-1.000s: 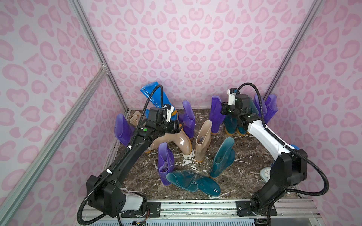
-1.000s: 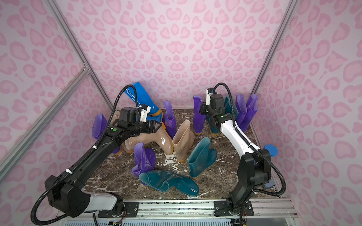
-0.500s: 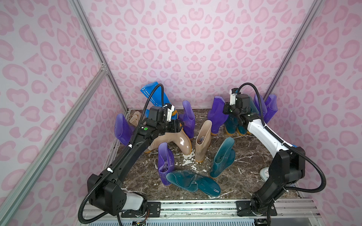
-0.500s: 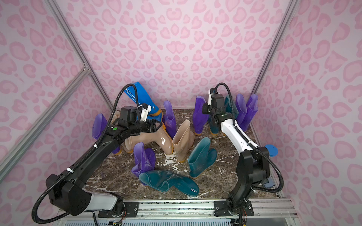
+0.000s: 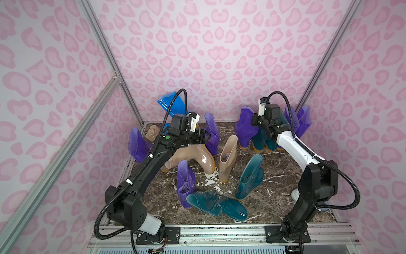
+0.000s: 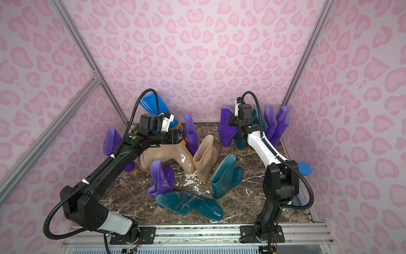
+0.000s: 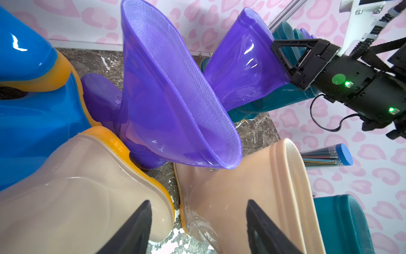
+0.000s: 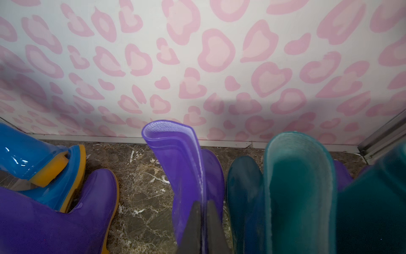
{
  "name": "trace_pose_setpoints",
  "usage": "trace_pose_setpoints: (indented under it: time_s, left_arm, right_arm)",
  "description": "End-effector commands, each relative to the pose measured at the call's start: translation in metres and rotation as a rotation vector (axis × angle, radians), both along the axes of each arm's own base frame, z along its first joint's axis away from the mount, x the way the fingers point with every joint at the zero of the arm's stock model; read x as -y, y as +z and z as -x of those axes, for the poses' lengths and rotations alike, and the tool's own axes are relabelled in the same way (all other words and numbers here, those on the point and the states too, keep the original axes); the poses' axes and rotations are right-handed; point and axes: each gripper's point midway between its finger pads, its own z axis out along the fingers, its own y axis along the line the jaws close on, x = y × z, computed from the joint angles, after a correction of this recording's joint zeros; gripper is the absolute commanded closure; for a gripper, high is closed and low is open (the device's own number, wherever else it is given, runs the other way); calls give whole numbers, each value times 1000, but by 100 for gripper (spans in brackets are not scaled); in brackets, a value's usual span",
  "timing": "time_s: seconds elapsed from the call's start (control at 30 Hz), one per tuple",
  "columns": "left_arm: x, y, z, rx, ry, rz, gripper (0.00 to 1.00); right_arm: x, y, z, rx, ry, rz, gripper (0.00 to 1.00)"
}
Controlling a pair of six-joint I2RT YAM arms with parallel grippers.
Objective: Match and arrange rain boots in pairs
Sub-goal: Adjust the rain boot at the center of the board, then pair a pair of rain boots at the center of the board.
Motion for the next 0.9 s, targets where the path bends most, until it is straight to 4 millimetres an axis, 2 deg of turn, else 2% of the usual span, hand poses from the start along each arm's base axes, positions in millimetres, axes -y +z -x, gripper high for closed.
trace_pose_setpoints:
  time_s: [0.0, 0.1, 0.17, 0.3, 0.4, 0.47, 0.5, 0.57, 0.63, 0.7, 0.87]
  left_arm:
    - [7, 6, -3, 0, -12, -12, 29]
    - [13, 3, -7, -30, -12, -59, 28]
    - [16, -6, -11, -58, 1, -112, 25]
    - [17, -22, -25, -98, 46, -190, 14]
    - [19, -27, -38, -87, 70, -221, 11]
    - [27, -30, -47, -80, 50, -227, 13]
    - [29, -32, -53, -77, 48, -237, 17]
    - [34, -39, -66, -65, 39, -261, 30]
    - [46, -40, -79, -30, -1, -254, 73]
    - [59, -36, -90, 3, -44, -227, 96]
    - [93, -8, -113, 87, -123, -131, 98]
  right_arm:
    - [-10, -6, 3, -27, 23, -4, 99]
    - [-11, 6, 2, -19, 24, -9, 92]
    - [-16, 15, 5, -9, 38, -24, 75]
    - [-26, 33, 17, 27, 62, -34, 55]
    - [-31, 48, 29, 60, 64, -37, 47]
    - [-32, 57, 40, 79, 68, -46, 45]
    - [-32, 59, 44, 84, 67, -52, 44]
    - [-28, 69, 56, 109, 59, -73, 43]
    - [-25, 78, 69, 140, 53, -103, 43]
    - [-20, 77, 81, 156, 38, -125, 43]
    - [3, 70, 102, 179, -33, -160, 42]
